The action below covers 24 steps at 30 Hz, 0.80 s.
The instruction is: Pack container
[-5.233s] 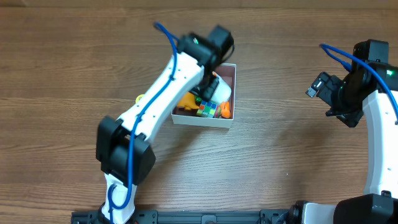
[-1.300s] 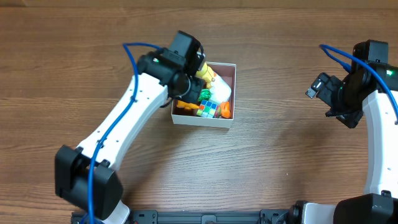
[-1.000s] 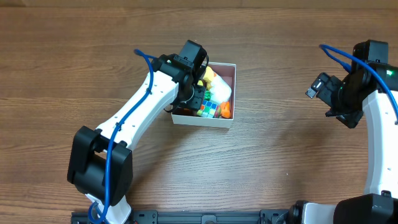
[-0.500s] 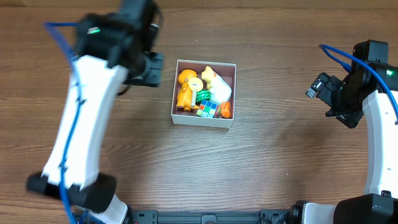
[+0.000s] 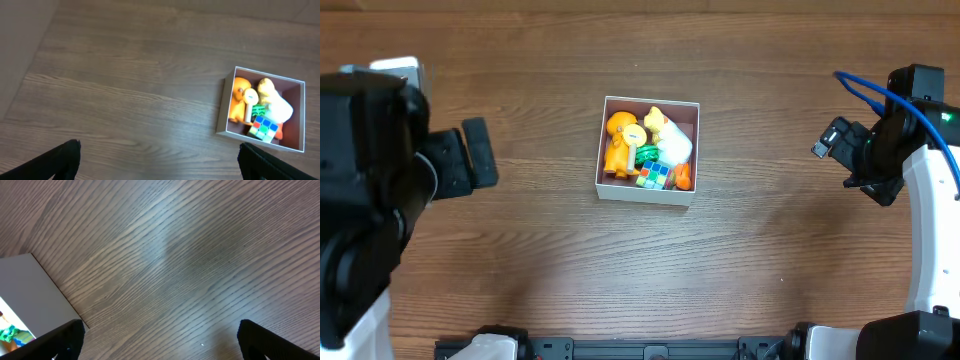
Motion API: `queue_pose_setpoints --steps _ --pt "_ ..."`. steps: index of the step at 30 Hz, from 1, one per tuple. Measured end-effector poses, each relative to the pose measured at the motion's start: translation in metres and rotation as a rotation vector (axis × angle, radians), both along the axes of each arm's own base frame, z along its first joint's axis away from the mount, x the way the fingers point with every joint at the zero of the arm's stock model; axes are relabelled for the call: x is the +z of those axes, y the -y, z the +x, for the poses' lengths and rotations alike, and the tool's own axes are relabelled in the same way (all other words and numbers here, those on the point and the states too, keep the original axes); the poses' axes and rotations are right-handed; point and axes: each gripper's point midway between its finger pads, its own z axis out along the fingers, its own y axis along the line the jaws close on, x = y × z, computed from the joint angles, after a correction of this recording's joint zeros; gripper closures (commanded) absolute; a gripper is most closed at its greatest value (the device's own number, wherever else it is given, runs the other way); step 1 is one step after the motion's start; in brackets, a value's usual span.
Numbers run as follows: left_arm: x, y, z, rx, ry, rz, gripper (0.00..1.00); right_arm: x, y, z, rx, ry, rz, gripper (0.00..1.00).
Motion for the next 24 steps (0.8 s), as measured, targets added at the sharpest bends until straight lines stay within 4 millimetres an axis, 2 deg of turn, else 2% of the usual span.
queue_pose_setpoints --steps 6,8,10,13,16,19,21,22,24 --pt "-0.003 0.0 0.004 0.001 -0.015 0.002 0.0 0.001 0.0 0.0 0.0 0.004 -0.001 0.0" --pt "-0.004 0.0 0.005 0.001 -0.019 0.003 0.0 0.007 -0.002 -0.001 0.008 0.027 -0.007 0.0" --pt "-0.005 0.001 0.006 0.001 -0.023 0.003 0.0 0.022 -0.012 -0.003 0.038 0.081 -0.018 0.0" --pt "-0.006 0.001 0.008 0.001 -0.028 0.004 0.0 0.064 -0.048 -0.018 0.154 0.237 -0.028 0.0" --pt "-0.006 0.001 0.008 0.001 -0.03 0.004 0.0 0.095 -0.07 -0.038 0.233 0.364 -0.028 0.0" --pt "-0.007 0.001 0.008 0.001 -0.03 0.004 0.0 0.123 -0.076 -0.061 0.261 0.486 -0.024 0.0" --pt "-0.006 0.001 0.008 0.001 -0.029 0.004 0.0 0.13 -0.075 -0.075 0.259 0.543 -0.031 0.0" --pt "-0.007 0.001 0.008 0.001 -0.03 0.004 0.0 0.126 -0.073 -0.082 0.253 0.568 -0.043 0.0" --pt "-0.007 0.001 0.008 0.001 -0.031 0.005 0.0 0.122 -0.071 -0.08 0.255 0.67 -0.066 0.0"
